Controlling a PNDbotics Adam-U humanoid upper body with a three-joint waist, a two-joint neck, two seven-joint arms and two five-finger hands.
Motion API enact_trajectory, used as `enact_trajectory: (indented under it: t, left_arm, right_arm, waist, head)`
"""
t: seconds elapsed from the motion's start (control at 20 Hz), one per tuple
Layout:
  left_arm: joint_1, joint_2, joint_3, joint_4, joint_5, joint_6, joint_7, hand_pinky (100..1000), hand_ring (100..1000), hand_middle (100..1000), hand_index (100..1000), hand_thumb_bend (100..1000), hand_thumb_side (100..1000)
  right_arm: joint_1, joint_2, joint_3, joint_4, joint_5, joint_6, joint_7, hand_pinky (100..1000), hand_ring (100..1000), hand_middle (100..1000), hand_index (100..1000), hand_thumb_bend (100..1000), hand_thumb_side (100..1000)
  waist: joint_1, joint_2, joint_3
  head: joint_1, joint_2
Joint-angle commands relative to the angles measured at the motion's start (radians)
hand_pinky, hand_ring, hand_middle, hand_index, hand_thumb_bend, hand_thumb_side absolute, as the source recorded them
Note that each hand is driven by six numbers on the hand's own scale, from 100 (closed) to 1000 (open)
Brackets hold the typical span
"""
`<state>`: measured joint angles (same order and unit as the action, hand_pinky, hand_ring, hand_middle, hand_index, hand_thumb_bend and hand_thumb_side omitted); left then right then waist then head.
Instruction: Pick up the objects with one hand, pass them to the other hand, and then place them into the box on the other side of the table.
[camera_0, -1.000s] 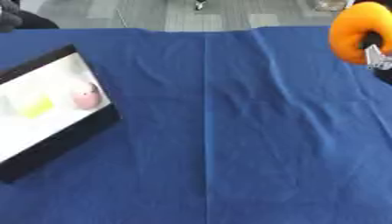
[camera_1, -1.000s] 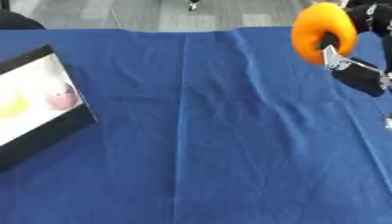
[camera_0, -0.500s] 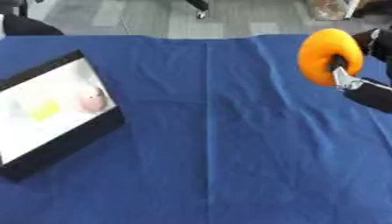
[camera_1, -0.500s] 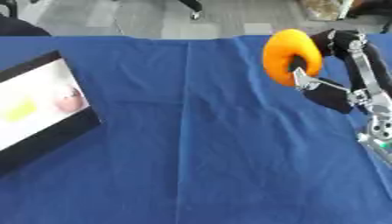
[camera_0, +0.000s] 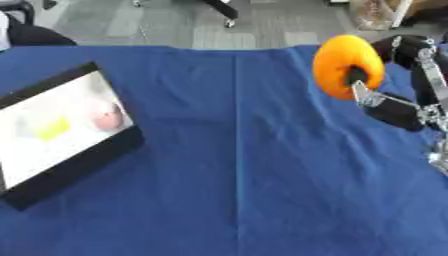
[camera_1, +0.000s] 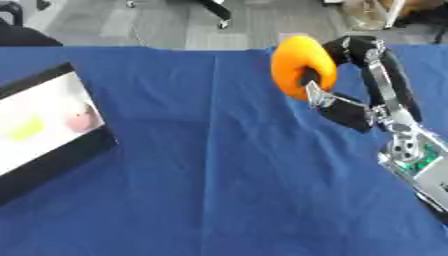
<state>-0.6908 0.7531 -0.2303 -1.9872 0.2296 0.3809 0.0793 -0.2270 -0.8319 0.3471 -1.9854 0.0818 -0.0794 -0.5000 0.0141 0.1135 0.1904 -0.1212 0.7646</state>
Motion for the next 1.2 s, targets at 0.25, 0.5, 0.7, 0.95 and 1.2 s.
enact_trajectory:
  t: [0.25, 0.5, 0.7, 0.95, 1.2]
  left_arm:
    - [-0.094, 0.062, -0.076, -0.013, -0.093, 0.056, -0.176, 788, 713, 683, 801, 100, 432]
    - [-0.151, 0.047, -0.141, -0.013, -0.158, 0.068, -0.294, 794, 733, 705, 812, 100, 421]
    - [-0.186, 0.038, -0.196, -0.013, -0.204, 0.093, -0.401, 801, 749, 728, 839, 100, 467]
    - [-0.235, 0.016, -0.278, -0.013, -0.281, 0.131, -0.557, 815, 777, 761, 895, 100, 588]
    - [-0.272, -0.024, -0.34, -0.013, -0.382, 0.132, -0.676, 834, 798, 786, 912, 100, 622]
  right_arm:
    - [-0.047, 0.005, 0.061, -0.015, 0.06, -0.014, 0.0, 612, 471, 421, 609, 100, 100]
    - [-0.077, 0.012, 0.092, -0.015, 0.071, -0.011, 0.015, 614, 472, 422, 609, 100, 100]
    - [-0.094, 0.014, 0.107, -0.015, 0.074, -0.017, 0.016, 616, 473, 423, 609, 100, 100]
    - [-0.117, 0.019, 0.127, -0.015, 0.085, -0.033, 0.008, 618, 473, 424, 607, 100, 100]
    - [-0.127, 0.026, 0.14, -0.015, 0.105, -0.049, 0.007, 618, 473, 423, 606, 100, 100]
  waist:
    - [0.016, -0.03, 0.006]
    - [0.02, -0.028, 0.016]
    - [0.023, -0.027, 0.019]
    - [0.029, -0.028, 0.021]
    - [0.032, -0.028, 0.021]
  head:
    - [0.012, 0.005]
    - [0.004, 0.005]
    - [0.001, 0.005]
    - [-0.001, 0.005]
    - [0.002, 0.005]
